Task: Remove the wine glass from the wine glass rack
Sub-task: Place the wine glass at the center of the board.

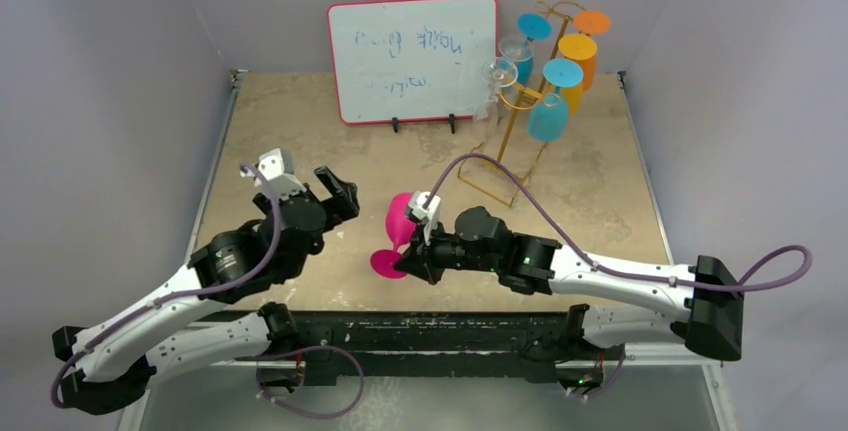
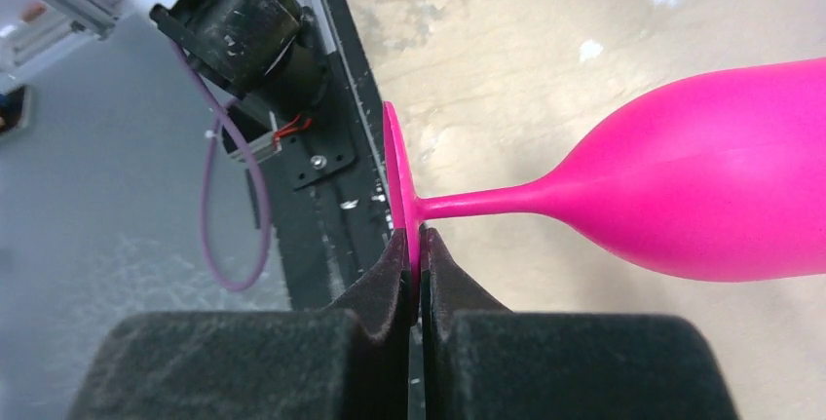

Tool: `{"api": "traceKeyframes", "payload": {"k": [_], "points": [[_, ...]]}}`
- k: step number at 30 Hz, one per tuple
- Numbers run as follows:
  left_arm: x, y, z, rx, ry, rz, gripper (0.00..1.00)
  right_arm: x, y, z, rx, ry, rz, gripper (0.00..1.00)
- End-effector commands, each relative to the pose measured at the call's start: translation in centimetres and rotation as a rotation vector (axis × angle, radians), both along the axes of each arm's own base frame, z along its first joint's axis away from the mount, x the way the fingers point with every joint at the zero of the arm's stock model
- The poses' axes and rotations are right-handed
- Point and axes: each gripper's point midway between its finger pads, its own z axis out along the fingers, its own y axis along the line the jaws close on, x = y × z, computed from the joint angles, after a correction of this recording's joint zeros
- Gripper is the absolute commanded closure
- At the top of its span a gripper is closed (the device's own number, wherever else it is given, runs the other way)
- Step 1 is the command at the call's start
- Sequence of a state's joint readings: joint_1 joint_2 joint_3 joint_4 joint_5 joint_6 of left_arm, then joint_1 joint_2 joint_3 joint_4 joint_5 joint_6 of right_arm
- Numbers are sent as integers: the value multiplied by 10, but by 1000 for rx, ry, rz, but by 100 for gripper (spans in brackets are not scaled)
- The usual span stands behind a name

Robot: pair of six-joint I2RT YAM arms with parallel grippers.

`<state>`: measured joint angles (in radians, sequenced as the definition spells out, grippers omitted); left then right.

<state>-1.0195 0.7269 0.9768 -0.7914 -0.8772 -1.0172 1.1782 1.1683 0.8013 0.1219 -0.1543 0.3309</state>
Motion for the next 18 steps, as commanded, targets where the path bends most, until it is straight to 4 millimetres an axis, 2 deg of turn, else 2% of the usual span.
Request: {"api": "traceKeyframes", "payload": {"k": [1,3,5,6,7,9,13,18], "points": [[19,3,16,74,-24,46,0,14,-3,37,127,-311,20,100],[36,-2,5,93,40,-9,0,13,-9,32,114,-389,51,100],[58,5,-15,54,148,-46,0,13,-15,26,88,-473,90,100],[67,17,-21,11,187,-34,0,15,-17,22,66,-512,100,100],[71,20,-26,-56,227,-60,0,18,-20,17,32,-555,107,100],[86,44,-26,-213,232,-29,0,27,-26,6,-52,-643,128,100],[95,28,-22,-482,243,-153,3,37,-34,-8,-195,-889,235,100],[95,12,-6,-528,255,-257,5,55,-39,-7,-287,-1143,269,100]]}}
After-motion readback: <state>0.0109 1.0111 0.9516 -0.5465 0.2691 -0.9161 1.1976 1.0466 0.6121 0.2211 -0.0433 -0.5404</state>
